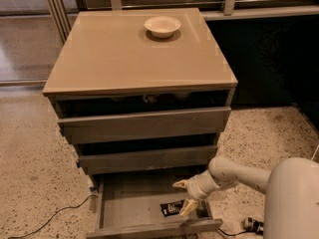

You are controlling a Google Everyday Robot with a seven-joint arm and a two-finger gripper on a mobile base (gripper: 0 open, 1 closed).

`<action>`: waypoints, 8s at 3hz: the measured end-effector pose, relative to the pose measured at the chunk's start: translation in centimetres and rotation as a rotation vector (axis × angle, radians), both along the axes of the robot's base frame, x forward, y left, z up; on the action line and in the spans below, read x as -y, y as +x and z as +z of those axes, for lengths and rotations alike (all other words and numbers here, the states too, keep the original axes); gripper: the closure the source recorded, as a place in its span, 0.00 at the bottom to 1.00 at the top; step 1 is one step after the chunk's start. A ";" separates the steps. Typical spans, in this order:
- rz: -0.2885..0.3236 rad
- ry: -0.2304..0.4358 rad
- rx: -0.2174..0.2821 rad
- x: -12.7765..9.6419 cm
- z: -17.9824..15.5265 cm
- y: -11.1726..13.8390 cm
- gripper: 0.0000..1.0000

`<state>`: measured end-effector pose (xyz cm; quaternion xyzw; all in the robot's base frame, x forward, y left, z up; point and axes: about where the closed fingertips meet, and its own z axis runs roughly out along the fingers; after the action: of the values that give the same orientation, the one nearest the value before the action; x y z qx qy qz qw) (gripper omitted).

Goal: Pick rxbar chocolate from bottom drawer and place on counter

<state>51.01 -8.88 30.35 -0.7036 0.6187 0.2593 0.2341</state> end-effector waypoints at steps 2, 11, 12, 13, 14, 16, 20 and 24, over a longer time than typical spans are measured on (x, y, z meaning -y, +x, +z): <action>0.003 0.013 0.003 -0.8 -1.6 0.4 0.18; -0.025 0.027 -0.011 -0.3 -13.1 3.4 0.22; -0.025 0.027 -0.011 -0.3 -12.8 3.4 0.24; -0.025 0.026 -0.011 -0.3 -12.6 3.4 0.24; -0.026 0.023 -0.011 -0.2 -12.5 3.5 0.34; -0.027 0.020 -0.012 -0.1 -12.3 3.6 0.21; -0.040 -0.013 0.002 1.5 -11.2 6.5 0.00; -0.039 -0.013 0.002 1.4 -11.2 6.4 0.38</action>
Offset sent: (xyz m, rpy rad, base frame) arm 0.0030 0.0026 -0.0099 0.0017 -0.0119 -0.0023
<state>57.45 -10.32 19.16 -0.6931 0.6339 0.2498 0.2353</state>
